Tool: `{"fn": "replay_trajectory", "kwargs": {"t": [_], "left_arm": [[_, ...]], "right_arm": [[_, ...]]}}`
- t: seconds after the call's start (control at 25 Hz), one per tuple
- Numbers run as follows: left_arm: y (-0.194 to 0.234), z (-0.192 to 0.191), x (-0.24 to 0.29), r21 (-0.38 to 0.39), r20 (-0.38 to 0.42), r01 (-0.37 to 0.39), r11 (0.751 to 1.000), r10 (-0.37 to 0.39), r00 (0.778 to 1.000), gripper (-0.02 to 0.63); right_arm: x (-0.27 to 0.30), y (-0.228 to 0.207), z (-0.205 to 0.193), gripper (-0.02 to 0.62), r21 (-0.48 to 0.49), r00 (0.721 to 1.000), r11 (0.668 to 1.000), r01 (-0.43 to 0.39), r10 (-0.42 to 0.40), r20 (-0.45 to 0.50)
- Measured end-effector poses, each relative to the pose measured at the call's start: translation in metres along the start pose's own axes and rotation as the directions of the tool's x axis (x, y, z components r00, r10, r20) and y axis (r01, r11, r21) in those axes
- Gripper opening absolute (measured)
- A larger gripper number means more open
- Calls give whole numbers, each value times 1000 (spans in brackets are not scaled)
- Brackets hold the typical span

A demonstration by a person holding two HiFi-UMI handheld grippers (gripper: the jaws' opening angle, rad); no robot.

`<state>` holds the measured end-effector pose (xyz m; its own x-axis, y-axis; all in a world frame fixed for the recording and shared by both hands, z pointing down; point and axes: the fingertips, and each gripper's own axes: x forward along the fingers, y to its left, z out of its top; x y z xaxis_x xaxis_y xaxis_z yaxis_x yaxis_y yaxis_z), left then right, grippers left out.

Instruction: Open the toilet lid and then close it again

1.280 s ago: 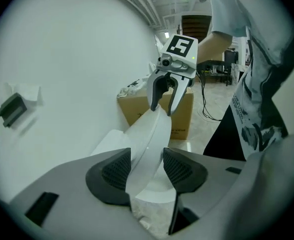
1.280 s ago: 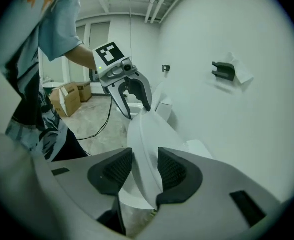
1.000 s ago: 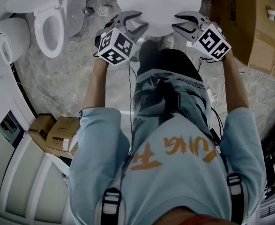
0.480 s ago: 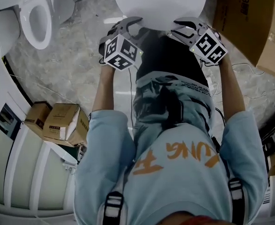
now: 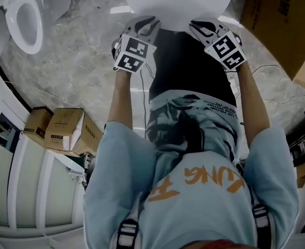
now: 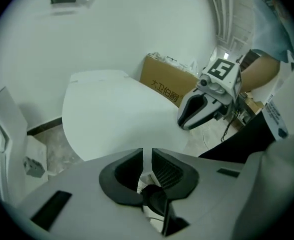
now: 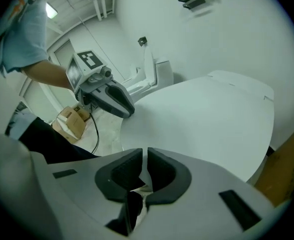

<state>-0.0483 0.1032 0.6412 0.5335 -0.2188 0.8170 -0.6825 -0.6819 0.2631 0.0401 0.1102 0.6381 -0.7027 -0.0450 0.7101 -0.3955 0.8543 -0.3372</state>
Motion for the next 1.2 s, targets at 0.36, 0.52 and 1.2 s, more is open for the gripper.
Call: {"fn": "replay_trajectory", "kwargs": {"t": [0.36, 0.52, 1.2], "left_arm": [[19, -38, 51, -97, -106, -72, 993, 62, 992, 46], [22, -48, 67, -89, -142, -98, 991, 84, 986, 46], [14, 110, -24, -382, 267, -100, 919, 213, 940, 29]], "right_arm": [[50, -14, -43, 42, -55, 983, 990, 126, -132, -128], [61, -21, -56, 34, 9, 979, 988, 152, -149, -137], [-30, -33, 61, 14, 272, 957, 937, 221, -262, 124]]}}
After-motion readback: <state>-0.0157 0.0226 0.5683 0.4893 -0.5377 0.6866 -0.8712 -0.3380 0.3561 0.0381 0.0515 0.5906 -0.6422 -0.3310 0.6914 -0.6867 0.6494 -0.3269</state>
